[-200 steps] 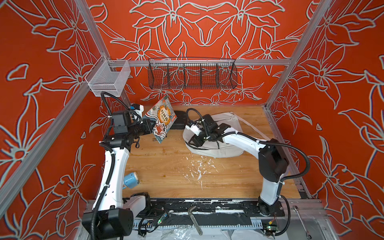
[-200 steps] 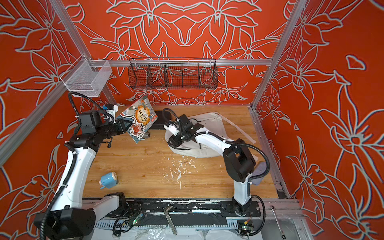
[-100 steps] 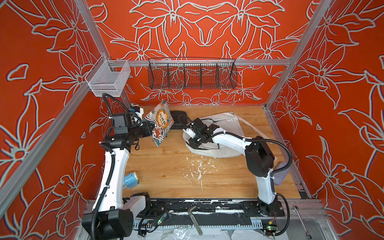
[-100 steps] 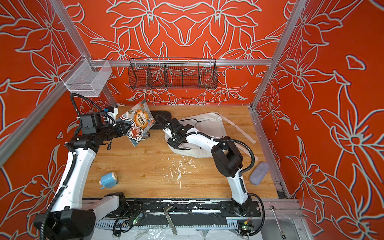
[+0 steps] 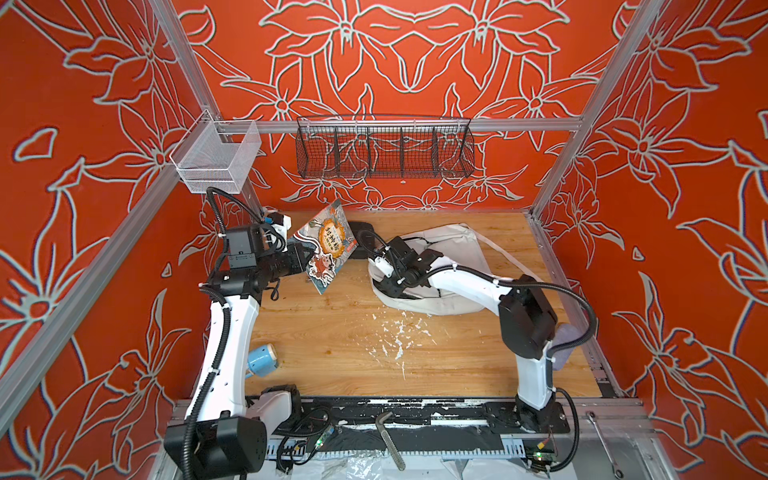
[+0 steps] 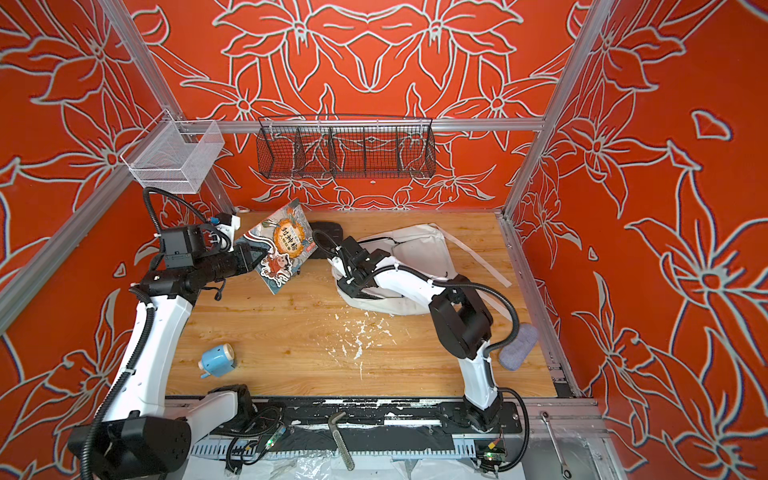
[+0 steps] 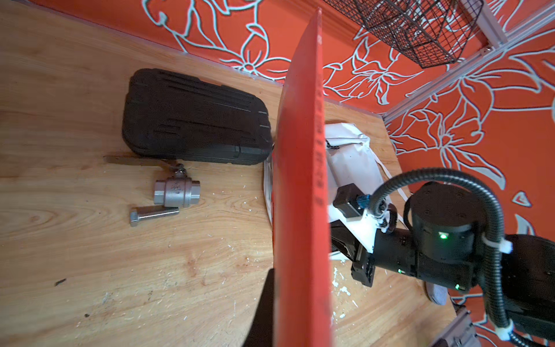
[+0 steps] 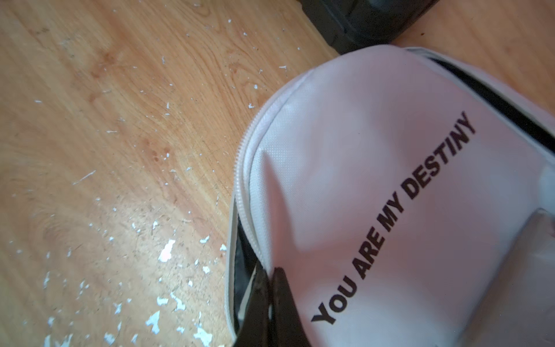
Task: Pack books, pencil case, and school supplies into a backpack
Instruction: Open the student bag at the center of the table, then place the book in the student bag.
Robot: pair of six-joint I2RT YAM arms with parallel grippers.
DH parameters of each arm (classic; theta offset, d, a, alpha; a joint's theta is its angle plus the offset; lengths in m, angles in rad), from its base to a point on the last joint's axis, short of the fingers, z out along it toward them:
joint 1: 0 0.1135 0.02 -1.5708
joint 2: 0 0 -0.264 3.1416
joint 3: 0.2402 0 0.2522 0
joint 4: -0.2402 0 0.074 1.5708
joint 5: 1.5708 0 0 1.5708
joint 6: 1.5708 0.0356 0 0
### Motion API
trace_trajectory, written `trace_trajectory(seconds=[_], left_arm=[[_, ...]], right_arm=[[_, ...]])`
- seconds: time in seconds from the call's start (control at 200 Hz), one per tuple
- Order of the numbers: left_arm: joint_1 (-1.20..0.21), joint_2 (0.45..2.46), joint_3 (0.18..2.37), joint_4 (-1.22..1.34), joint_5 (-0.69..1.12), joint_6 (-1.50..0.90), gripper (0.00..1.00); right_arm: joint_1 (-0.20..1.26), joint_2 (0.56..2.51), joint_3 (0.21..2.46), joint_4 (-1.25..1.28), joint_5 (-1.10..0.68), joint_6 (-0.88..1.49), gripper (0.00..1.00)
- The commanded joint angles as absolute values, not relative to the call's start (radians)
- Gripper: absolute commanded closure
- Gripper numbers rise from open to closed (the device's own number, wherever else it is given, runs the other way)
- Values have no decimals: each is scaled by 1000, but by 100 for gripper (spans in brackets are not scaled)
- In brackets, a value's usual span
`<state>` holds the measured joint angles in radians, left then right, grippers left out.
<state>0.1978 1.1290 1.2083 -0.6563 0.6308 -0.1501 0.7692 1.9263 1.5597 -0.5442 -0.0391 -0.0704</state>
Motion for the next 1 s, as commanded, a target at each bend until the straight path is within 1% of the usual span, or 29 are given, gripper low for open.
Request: trace_trajectory(seconds=[0.0, 0.11, 0.36, 0.465, 0.555, 0.696, 0.846, 0.996], left_arm=[[205, 1153, 1187, -634, 773, -168, 100], [205, 1152, 1139, -593, 843, -228, 100], [207, 1138, 987, -449, 1020, -423, 100], [203, 1143, 886, -316, 1063, -549, 100], [181, 1190, 857, -275, 1068, -565, 100], [114, 1327, 891, -227, 1061, -556, 100], [50, 1517, 976, -156, 1116, -569, 100], [-57, 1712, 1149, -254, 1150, -492, 100]], right_arm=[[721, 1778, 1508, -482, -100, -12, 100], [669, 1706, 1457, -437, -185, 8, 100], [626, 1639, 1406, -375, -211, 54, 100], [626, 1624, 1396, -332, -247, 54, 100], [626, 1608, 1384, -295, -271, 58, 100], [628, 1571, 1360, -251, -326, 49, 100], [631, 1528, 1324, -239, -386, 34, 100], [637, 1503, 1284, -203, -495, 13, 100]])
